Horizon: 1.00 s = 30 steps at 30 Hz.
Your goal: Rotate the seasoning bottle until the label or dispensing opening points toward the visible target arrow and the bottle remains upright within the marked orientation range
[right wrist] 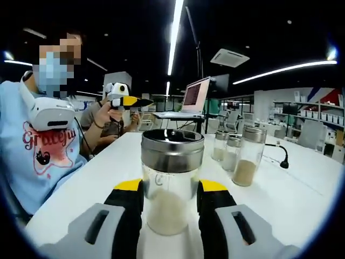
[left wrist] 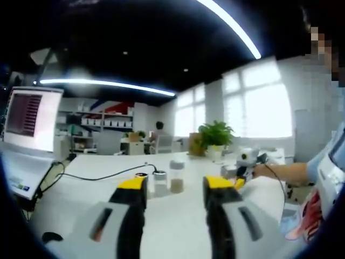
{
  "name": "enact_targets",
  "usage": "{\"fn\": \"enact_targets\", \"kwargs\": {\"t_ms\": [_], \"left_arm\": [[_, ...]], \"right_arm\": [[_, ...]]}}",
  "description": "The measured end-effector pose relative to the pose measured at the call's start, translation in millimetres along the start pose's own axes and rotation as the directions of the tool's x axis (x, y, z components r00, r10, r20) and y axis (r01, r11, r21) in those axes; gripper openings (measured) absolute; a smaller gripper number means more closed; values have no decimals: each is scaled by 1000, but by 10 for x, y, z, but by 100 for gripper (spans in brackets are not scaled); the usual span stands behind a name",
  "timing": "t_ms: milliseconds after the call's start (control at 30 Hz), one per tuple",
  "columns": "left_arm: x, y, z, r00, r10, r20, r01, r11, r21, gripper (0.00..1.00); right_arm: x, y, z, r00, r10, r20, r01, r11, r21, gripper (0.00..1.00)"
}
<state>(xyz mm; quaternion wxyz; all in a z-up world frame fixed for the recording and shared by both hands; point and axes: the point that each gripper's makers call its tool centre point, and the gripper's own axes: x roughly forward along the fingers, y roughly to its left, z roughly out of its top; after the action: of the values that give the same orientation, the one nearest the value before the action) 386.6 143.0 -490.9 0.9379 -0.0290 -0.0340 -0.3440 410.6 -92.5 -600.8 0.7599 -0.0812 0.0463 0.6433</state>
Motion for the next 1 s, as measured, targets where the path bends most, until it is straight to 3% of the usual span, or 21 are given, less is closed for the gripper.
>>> {"fn": "enact_targets", "kwargs": {"t_ms": [300,400,467,533,633,667,700,767,833,933,967,1000], "left_arm": [[-10,-15,3,1000,-3,-1,3,1000,2,44],[-8,4,2,1000,1,0,-1,1000,-2,44],[-7,12,0,1000,3,-1,-3,1000,-4,44],[-2,16,-13,1000,5,-6,-5,1000,-5,44],[11,1,-32,1000,1,-10,-1,1000,-6,44],[15,-6,-36,1000,-1,-12,1,1000,-6,44],[17,-16,-38,1000,-4,-12,4,1000,-5,44],[20,-31,-43,1000,-8,-14,8,1000,-4,44],[17,-44,-37,1000,-12,-14,12,1000,-3,44],[8,-56,-10,1000,-17,-6,17,1000,0,44],[7,-53,-1,1000,-17,-2,17,1000,1,44],[6,-47,3,1000,-15,0,15,1000,1,44]], "right_arm": [[-9,-20,-16,998,-44,-36,43,999,-10,40],[-46,-5,28,995,-102,-19,103,993,52,48],[-60,46,69,989,-145,-7,145,984,105,59],[-80,23,60,962,-270,-32,272,952,138,73],[-73,84,146,914,-404,33,385,890,246,68],[-105,61,216,874,-481,76,448,855,260,67],[-128,69,209,845,-531,60,498,823,274,68],[-110,100,214,803,-595,34,564,777,281,70],[-67,127,200,782,-623,2,605,761,235,63],[-97,57,155,677,-733,-64,732,662,162,60],[-70,37,141,651,-756,-71,752,629,197,63],[-40,30,101,640,-763,-89,758,607,238,66]]}}
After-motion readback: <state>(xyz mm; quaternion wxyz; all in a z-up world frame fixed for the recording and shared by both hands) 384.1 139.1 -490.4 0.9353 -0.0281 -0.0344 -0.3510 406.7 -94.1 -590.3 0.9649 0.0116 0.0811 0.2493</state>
